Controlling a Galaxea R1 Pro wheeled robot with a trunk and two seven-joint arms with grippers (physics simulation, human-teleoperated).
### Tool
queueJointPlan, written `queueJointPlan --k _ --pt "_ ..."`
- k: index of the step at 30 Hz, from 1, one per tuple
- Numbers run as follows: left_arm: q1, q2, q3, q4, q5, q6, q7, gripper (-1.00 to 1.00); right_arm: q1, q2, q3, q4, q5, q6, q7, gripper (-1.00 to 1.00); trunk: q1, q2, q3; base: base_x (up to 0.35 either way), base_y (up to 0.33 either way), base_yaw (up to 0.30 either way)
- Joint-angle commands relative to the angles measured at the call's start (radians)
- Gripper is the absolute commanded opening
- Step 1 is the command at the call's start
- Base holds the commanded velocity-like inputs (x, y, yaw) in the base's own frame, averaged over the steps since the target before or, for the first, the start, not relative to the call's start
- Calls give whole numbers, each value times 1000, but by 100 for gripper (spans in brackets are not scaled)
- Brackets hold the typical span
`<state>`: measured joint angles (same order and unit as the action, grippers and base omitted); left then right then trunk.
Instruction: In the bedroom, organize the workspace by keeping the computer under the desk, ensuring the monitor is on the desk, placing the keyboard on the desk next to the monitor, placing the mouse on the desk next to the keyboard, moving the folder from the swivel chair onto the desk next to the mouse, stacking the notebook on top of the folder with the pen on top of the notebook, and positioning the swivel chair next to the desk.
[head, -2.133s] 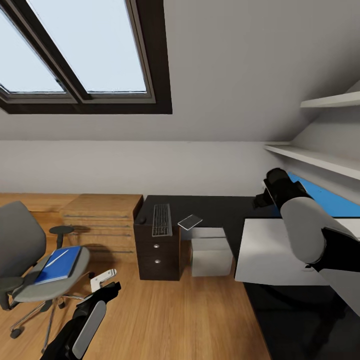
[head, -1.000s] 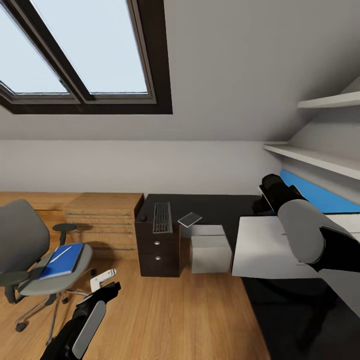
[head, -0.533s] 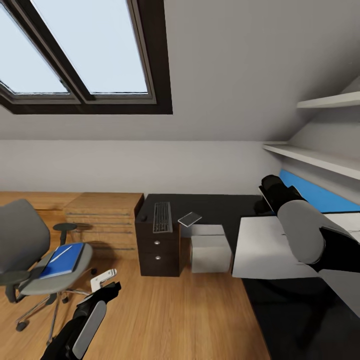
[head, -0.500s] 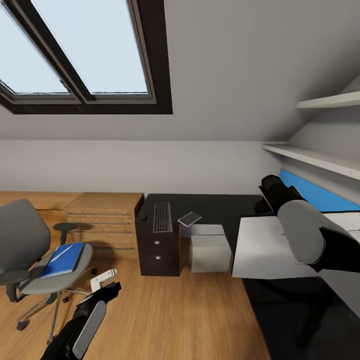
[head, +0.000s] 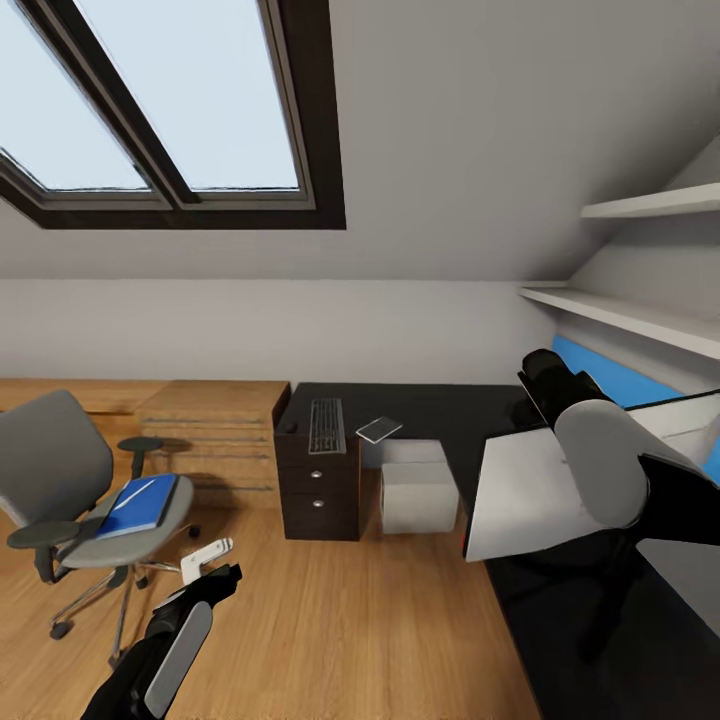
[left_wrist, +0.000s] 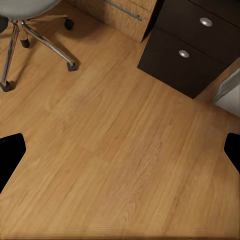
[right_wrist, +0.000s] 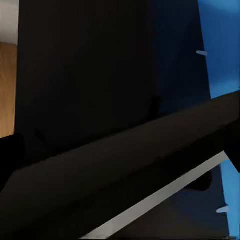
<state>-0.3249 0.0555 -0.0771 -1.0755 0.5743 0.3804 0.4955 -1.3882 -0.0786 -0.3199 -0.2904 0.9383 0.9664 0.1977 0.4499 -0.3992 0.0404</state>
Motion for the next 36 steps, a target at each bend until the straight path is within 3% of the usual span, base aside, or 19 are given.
queueJointPlan --k 1,36 --pt "0 2 -4 -1 9 1 9 100 0 0 -5 -2 13 2 8 100 0 -1 -1 -101 0 0" --pt "0 3 -3 -3 10 5 7 100 0 3 18 -1 14 6 7 100 0 -1 -1 -127 0 0"
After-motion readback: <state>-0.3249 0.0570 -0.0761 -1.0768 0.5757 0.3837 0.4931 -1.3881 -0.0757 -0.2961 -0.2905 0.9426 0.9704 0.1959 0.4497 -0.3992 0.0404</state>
